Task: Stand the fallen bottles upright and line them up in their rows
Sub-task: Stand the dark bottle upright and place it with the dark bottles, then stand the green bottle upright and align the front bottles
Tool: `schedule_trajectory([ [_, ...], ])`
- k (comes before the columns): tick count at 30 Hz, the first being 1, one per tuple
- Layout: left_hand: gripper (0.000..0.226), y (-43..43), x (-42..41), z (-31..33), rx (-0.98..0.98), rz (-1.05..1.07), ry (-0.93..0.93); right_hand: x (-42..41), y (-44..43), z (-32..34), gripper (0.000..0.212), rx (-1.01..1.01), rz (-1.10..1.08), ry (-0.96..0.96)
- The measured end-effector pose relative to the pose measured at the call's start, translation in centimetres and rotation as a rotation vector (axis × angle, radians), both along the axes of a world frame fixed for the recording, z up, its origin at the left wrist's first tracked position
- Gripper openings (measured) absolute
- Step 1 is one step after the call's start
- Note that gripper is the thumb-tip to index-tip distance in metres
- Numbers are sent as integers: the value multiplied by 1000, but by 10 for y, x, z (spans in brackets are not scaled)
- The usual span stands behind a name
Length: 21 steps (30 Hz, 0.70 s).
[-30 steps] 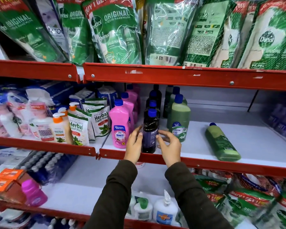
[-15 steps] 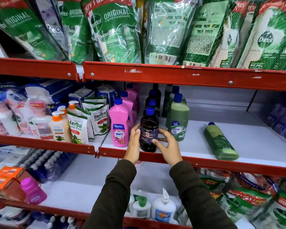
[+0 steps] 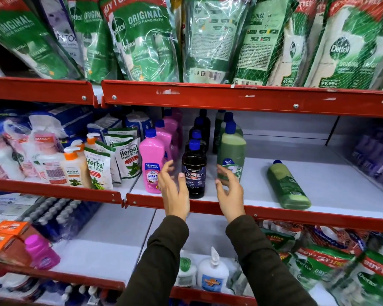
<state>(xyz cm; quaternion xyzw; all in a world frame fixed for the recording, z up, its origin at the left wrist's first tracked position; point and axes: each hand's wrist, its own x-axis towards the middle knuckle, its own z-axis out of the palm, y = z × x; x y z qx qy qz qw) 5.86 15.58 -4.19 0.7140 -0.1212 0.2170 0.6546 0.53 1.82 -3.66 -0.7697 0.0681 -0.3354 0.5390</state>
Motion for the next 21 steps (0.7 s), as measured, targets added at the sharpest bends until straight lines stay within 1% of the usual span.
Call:
schedule_trajectory([
  [1, 37, -4, -4, 3, -14, 62, -47, -5, -8, 1, 42, -5, -38, -29],
  [3, 36, -15, -10, 10, -11, 98, -140, -15, -27, 4, 41, 0, -109, -73],
  [7, 31, -58, -26, 22, 116, 37, -320, -35, -77, 16, 32, 27, -307, -97],
  [9, 32, -86, -35, 23, 165, -57, -366, -44, -104, 20, 30, -5, -427, -53],
  [11, 36, -117, -41, 22, 219, -197, -351, -51, -133, 21, 32, -53, -523, 104],
  [12, 38, -134, -44, 21, 254, -276, -311, -53, -149, 21, 37, -84, -563, 221],
  [14, 44, -165, -42, 17, 366, -396, -169, -55, -174, 19, 46, -102, -593, 451],
  [17, 54, -209, -28, 14, 583, -475, 173, -54, -205, 13, 44, -68, -507, 674],
  [19, 54, -228, -19, 11, 638, -570, 412, -50, -218, 7, 42, -79, -430, 716],
  [21, 48, -242, -17, 7, 607, -639, 514, -47, -227, 2, 44, -29, -376, 643],
])
